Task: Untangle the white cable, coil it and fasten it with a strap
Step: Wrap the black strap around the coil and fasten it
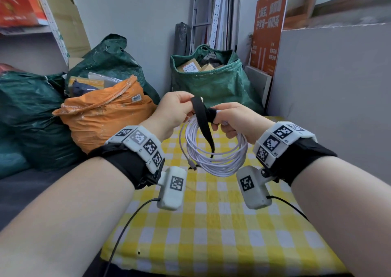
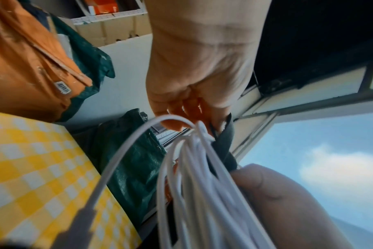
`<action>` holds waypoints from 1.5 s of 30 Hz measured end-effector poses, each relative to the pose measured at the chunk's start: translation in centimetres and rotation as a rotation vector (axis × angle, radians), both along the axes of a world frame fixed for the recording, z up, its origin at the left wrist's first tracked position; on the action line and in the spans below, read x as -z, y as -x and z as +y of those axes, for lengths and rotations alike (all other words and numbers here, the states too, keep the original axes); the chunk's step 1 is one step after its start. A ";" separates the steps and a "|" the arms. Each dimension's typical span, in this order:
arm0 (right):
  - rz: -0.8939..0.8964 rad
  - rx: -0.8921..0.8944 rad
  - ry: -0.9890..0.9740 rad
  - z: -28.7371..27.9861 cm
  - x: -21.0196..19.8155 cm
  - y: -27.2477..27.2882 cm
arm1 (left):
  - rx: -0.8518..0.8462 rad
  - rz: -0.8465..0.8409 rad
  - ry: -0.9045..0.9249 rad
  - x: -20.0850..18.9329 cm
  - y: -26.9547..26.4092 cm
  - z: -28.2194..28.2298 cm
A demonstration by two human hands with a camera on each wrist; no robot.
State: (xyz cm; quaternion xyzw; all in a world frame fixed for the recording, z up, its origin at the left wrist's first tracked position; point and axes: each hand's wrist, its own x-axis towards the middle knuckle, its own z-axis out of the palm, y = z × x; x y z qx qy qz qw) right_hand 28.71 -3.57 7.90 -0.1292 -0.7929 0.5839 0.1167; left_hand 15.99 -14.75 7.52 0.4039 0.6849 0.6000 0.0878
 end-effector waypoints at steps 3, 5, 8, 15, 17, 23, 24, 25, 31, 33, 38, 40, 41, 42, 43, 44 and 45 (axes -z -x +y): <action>0.010 -0.009 -0.120 -0.2 0.0 -0.2 | -0.026 -0.215 -0.004 0.0 0.5 0.1; 0.037 -0.015 -0.168 -0.4 0.1 -0.3 | -0.054 -0.300 0.006 0.1 0.6 0.2; 0.051 -0.016 -0.200 -0.7 0.2 -0.5 | -0.090 -0.508 -0.067 0.4 0.9 0.4; 0.052 -0.029 -0.167 -1.0 0.3 -1.1 | -0.246 -0.844 0.044 1.4 4.0 -2.1; 0.042 -0.017 -0.163 -0.9 0.3 -1.1 | -0.230 -0.926 0.033 1.6 4.2 -3.0; 0.017 0.065 -0.149 -0.8 0.8 -0.3 | -0.227 -0.728 0.143 1.2 4.2 -3.3; 0.022 0.076 -0.146 -0.8 0.9 -0.1 | -0.149 -0.668 0.142 0.9 3.8 -3.2; 0.025 0.088 -0.141 -0.7 1.0 0.0 | -0.062 -0.584 0.157 0.5 3.2 -3.0; 0.041 0.159 -0.129 -0.7 1.3 0.6 | 0.296 -0.099 0.334 -0.8 0.1 -2.3; 0.048 0.173 -0.123 -0.6 1.4 0.6 | 0.310 0.000 0.356 -0.8 -0.5 -2.1; 0.076 0.190 -0.089 -0.5 1.3 0.6 | 0.251 -0.009 0.321 -0.6 -1.1 -1.5; 0.056 0.204 -0.120 -0.5 1.3 0.8 | 0.225 0.008 0.337 -0.4 -1.0 -1.3; 0.049 0.207 -0.131 -0.6 1.3 0.8 | 0.219 0.026 0.344 -0.3 -0.9 -1.3; 0.045 0.203 -0.133 -0.6 1.3 0.9 | 0.211 0.056 0.347 -0.1 -0.8 -1.2; 0.047 0.192 -0.127 -0.7 1.2 0.9 | 0.202 0.093 0.346 0.0 -0.8 -1.1; 0.055 0.180 -0.114 -0.7 1.1 0.8 | 0.197 0.128 0.336 0.2 -0.7 -1.0; 0.066 0.171 -0.098 -0.8 1.0 0.8 | 0.198 0.158 0.321 0.2 -0.7 -1.0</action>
